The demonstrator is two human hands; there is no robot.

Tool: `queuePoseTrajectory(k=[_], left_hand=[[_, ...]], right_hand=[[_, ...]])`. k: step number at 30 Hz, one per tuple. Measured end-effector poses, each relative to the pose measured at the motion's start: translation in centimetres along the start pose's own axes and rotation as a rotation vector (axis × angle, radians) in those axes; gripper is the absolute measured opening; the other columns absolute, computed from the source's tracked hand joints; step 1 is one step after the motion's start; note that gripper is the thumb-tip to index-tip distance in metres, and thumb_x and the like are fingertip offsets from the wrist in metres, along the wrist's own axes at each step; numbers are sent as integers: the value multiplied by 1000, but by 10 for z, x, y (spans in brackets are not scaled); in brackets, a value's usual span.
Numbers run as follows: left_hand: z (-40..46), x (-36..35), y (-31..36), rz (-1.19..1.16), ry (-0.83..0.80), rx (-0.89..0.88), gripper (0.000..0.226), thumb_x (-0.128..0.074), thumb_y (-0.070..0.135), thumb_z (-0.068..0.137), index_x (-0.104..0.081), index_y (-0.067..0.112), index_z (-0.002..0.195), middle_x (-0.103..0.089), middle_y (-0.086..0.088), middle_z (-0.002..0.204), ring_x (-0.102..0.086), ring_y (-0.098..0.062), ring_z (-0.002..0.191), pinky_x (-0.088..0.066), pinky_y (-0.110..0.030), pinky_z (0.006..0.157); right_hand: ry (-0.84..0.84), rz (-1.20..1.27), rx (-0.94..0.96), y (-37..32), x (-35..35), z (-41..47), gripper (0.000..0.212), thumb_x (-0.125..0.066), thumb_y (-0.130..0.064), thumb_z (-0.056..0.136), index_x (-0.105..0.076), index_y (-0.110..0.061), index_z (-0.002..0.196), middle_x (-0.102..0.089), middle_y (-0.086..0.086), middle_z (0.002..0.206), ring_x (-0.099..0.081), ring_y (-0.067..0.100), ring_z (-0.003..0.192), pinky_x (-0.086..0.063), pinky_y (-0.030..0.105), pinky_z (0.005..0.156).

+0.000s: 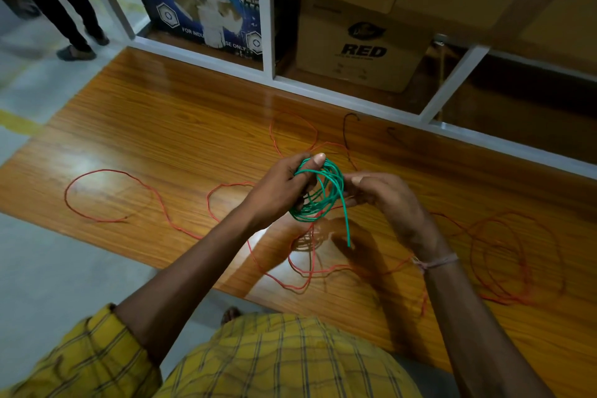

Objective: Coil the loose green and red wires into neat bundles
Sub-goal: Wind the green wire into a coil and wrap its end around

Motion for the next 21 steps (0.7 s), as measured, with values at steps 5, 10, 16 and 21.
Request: queuePoseTrajectory(k=[5,10,16,21], left_hand=[[6,4,-4,76,28,25,39,-48,54,109,-52,24,84,-47,9,63,-40,-11,57,-34,-38,62],[12,3,-8,-50,2,87,32,-49,41,113,-51,21,87,-42,11,61,-41,-10,55,-43,-35,61],[11,0,-5,-108,-32,203,22,-50,22,113,-49,16,92,-43,3,64,-41,-8,52,-37,-26,55],[5,-2,4,-400,-145,232,26,-60,31,98,-48,19,78,-32,5,55,-34,-14,49,-36,-28,53]], right_hand=[[246,-159,127,-18,0,-14,43,-54,-64,97,-76,-28,107,-74,1,114,-70,21,107,-58,50,88],[43,-156,208,-33,-11,-28,26,-86,-28,87,-66,-20,101,-73,3,88,-73,21,79,-60,33,69],[314,-144,254,-37,1,-12,5,-73,-10,98,-70,-7,96,-75,13,83,-66,17,60,-51,23,56],[440,-363,212,-6,9,9,11,-75,-22,95,-75,-20,84,-74,2,77,-66,16,66,-55,34,64]])
Point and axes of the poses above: each hand's wrist, its own z-axis towards the middle knuckle, its own x-axis out of the back of the hand, y = z × x, the point moved 2 cm from there along z, towards the middle knuckle
